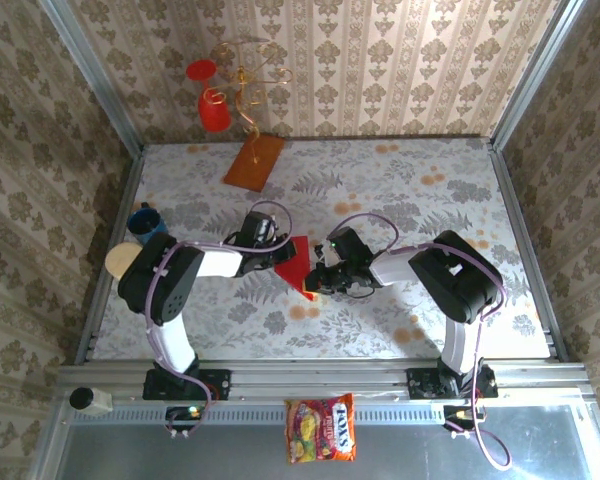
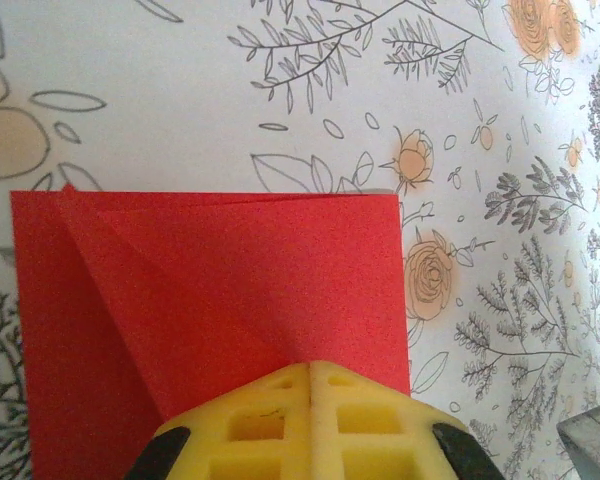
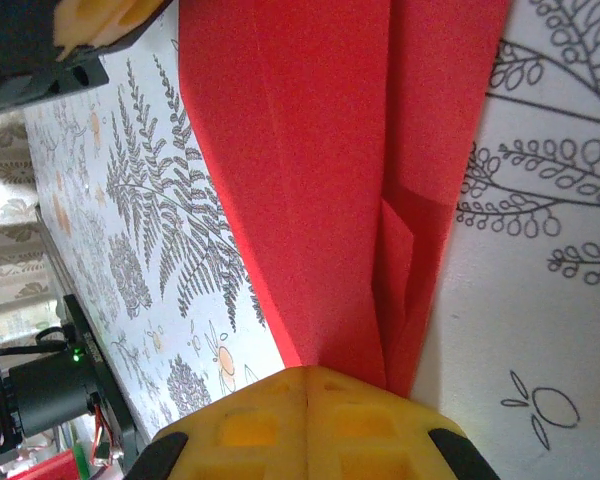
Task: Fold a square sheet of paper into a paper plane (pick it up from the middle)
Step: Fourth fold the wing at the center of the table.
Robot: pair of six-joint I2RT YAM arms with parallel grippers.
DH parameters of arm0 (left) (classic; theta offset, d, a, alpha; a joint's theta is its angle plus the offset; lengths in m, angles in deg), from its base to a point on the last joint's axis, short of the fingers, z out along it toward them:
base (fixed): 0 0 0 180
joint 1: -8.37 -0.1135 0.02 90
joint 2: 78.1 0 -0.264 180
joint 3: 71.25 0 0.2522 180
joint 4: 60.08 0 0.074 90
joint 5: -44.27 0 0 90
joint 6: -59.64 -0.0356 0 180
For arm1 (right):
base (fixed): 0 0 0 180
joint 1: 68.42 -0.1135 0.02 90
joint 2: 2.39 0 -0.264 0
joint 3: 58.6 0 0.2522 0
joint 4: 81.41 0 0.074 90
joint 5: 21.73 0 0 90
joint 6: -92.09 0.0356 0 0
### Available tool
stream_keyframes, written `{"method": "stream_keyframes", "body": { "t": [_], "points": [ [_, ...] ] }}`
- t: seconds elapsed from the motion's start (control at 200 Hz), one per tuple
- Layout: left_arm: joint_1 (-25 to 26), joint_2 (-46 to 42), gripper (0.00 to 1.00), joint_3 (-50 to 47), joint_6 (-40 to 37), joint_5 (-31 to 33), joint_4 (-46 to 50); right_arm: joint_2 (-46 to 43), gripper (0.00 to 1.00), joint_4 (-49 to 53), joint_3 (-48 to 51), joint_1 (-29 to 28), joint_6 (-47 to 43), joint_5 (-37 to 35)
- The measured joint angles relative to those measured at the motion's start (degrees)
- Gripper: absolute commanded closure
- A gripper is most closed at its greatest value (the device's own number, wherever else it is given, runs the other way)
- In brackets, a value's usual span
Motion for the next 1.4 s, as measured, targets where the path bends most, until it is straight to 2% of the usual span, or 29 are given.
{"method": "stream_keyframes", "body": {
  "t": [0.19,0.41,0.6,0.805,0.995,1.23,1.4],
  "points": [
    [-2.45,1.86,1.0,1.9,-1.6,-2.4,-0.28,-0.07,1.0,-0.63,0.46,0.0,0.15,-0.02],
    [-9.22,2.91,1.0,4.02,-4.17,1.25,0.07,-0.11,1.0,-0.85,0.59,0.0,0.15,-0.02],
    [-8.83,2.89,1.0,3.72,-4.59,2.01,-0.26,-0.85,1.0,-0.42,0.85,0.07,0.13,-0.33],
    [-6.64,0.42,1.0,-1.77,-3.06,2.58,-5.16,-4.68,1.0,8.2,1.31,1.44,-0.07,-1.6],
    [-1.36,-4.13,1.0,-8.87,1.73,4.5,-8.85,-6.84,1.0,16.13,-1.86,1.14,-0.07,-2.62],
    [5.9,-9.11,1.0,-13.66,7.98,9.07,-7.74,-6.97,1.0,18.05,-7.52,-2.67,-0.04,-2.8],
    [8.04,-10.95,1.0,-14.56,10.56,11.32,-5.7,-5.92,1.0,18.43,-9.9,-4.76,-0.02,-2.84]
  ]
}}
